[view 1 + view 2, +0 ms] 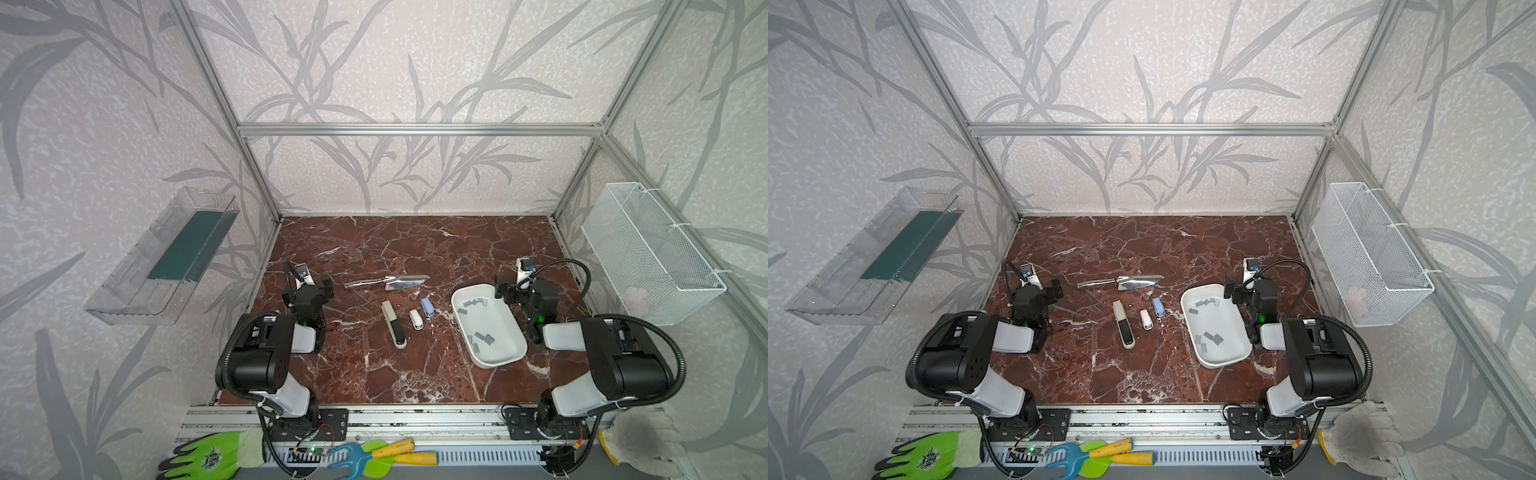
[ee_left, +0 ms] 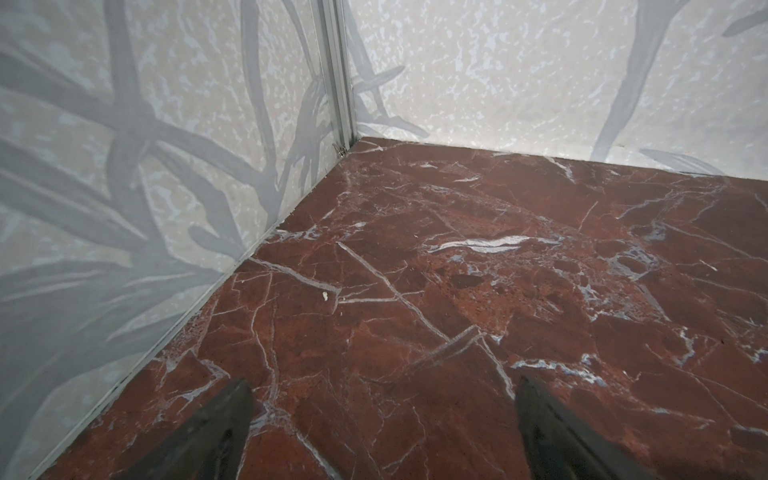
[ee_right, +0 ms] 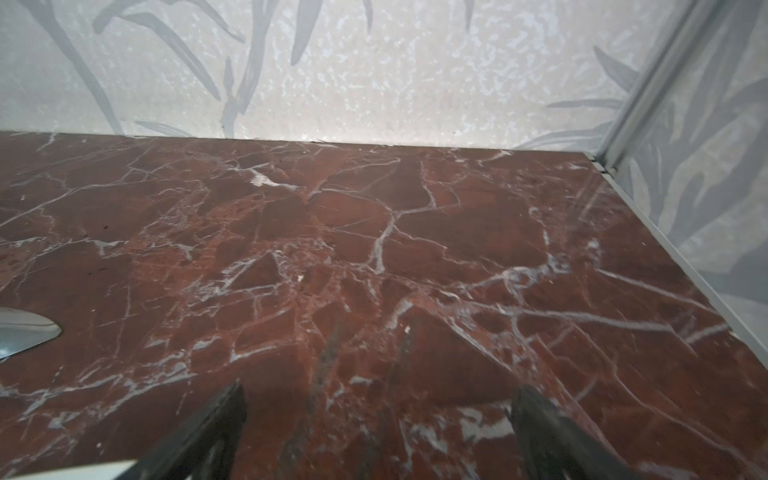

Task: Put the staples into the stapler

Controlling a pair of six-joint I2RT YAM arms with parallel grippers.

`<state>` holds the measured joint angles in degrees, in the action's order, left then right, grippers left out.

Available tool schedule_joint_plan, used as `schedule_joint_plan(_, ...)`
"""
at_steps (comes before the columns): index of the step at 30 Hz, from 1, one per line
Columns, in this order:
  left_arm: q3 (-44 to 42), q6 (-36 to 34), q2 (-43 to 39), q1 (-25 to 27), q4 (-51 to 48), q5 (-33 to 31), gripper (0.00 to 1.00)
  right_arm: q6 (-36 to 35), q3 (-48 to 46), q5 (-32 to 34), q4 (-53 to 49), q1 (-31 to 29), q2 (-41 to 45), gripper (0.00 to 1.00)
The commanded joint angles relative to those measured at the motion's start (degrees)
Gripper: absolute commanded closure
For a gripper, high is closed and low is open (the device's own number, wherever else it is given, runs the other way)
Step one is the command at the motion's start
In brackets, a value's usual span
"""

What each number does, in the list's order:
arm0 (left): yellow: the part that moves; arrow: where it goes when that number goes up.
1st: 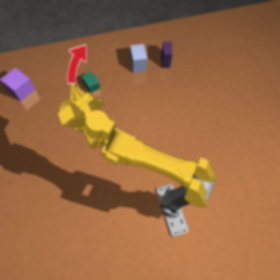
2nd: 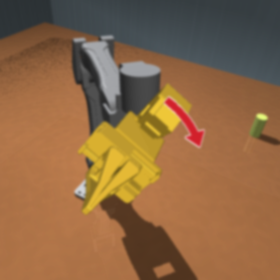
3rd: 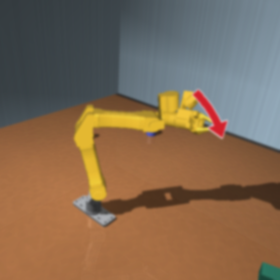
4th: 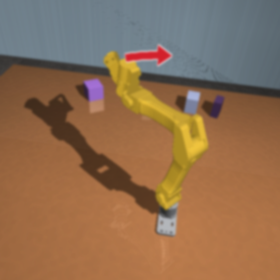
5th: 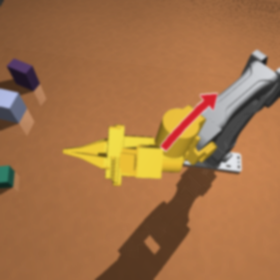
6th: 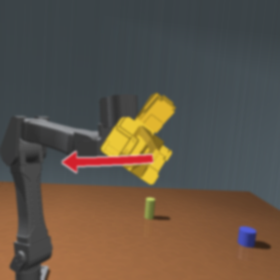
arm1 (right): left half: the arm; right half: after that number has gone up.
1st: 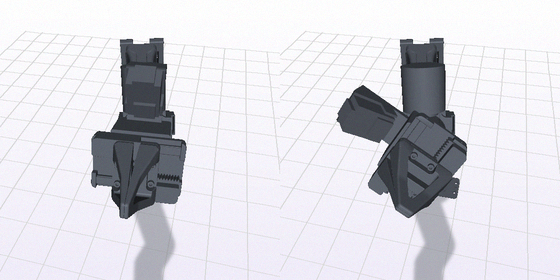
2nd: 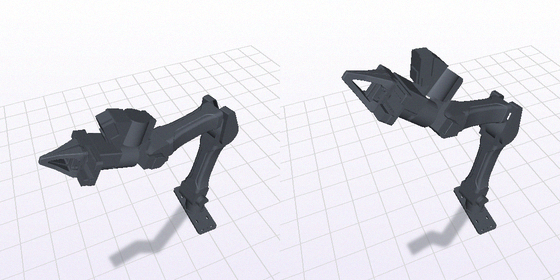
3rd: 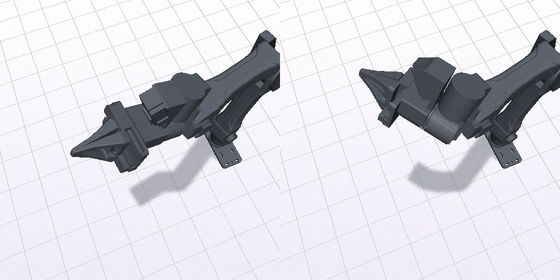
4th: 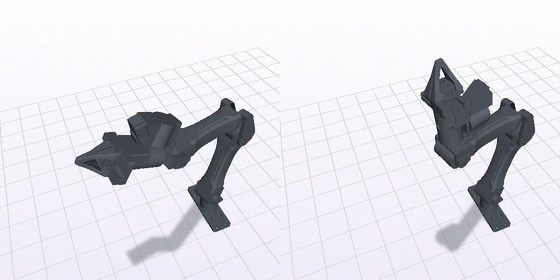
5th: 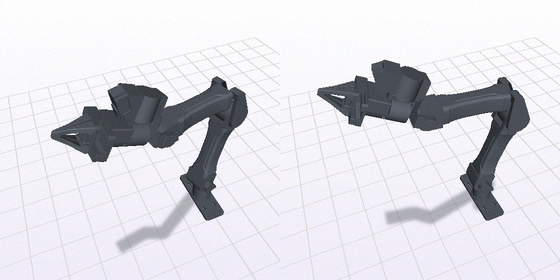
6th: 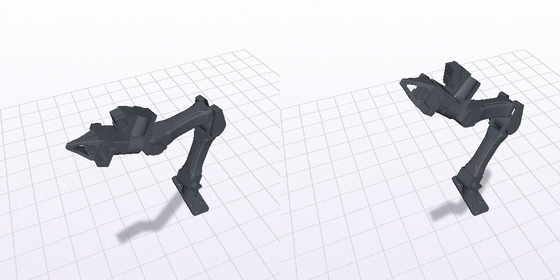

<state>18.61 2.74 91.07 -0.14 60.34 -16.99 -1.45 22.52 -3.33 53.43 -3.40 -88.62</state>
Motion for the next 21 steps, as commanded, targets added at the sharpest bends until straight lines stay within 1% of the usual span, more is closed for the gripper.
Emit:
schedule_joint_plan(1, 0.7, -1.2, -1.3, -0.1, -1.7, 6.9, 0.02, -2.7, 0.7, 2.1, -5.0, -1.1, 0.3, 0.01)
schedule_joint_plan(3, 0.9, -1.2, -1.1, -0.1, -1.9, 7.1, 0.03, -2.6, 0.7, 2.1, -4.9, -1.1, 0.3, 0.01)
schedule_joint_plan(6, 2.2, 0.7, -1.1, -0.2, -4.4, 2.9, 0.01, -2.6, 0.7, 2.1, -5.0, -1.1, 0.3, 0.01)
schedule_joint_plan(21, 2.1, 0.7, -1.3, -0.1, -4.4, 2.7, 0.01, -2.9, 1.1, 2.3, -5.4, -1.4, 0.2, 0.01)
